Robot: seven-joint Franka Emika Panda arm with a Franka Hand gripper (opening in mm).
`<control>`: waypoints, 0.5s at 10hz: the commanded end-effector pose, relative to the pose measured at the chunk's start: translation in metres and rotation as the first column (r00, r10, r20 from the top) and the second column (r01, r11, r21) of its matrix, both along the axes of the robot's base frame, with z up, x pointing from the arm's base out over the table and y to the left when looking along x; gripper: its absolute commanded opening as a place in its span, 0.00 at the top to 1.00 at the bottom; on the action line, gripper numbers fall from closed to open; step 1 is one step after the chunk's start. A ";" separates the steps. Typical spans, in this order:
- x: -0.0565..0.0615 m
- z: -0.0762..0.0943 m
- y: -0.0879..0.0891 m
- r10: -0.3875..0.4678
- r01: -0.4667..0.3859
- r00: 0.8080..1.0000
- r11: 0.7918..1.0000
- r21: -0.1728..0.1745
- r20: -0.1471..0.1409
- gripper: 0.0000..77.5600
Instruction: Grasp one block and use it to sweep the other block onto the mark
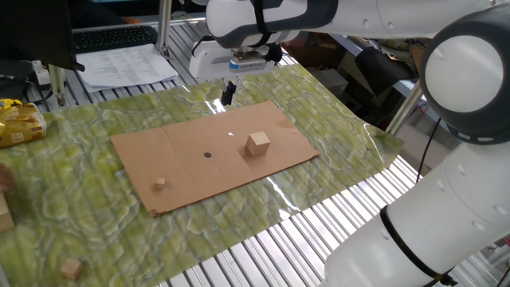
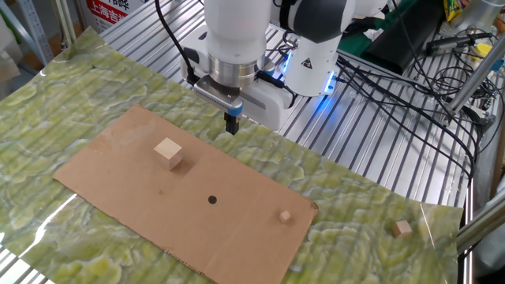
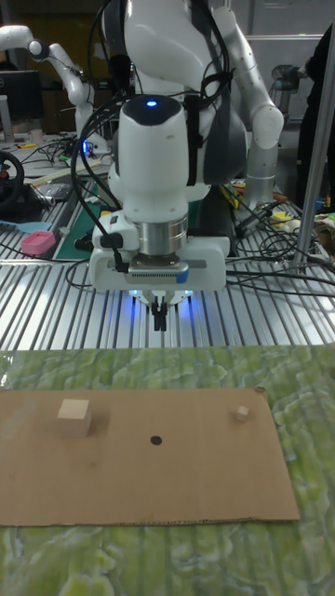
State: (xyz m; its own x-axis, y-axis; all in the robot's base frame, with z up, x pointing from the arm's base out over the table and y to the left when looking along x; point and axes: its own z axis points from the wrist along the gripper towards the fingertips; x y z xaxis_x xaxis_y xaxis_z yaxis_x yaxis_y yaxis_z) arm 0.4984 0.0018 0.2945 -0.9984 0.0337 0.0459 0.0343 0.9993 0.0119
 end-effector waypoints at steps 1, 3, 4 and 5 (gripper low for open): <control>0.001 0.001 0.000 0.003 -0.003 1.000 1.000 0.000 0.006 1.00; 0.001 0.000 0.000 0.002 -0.002 1.000 1.000 -0.001 0.006 1.00; 0.001 0.000 0.000 0.002 -0.002 1.000 1.000 -0.001 0.008 1.00; 0.001 0.000 0.000 0.000 0.000 1.000 1.000 -0.001 0.012 1.00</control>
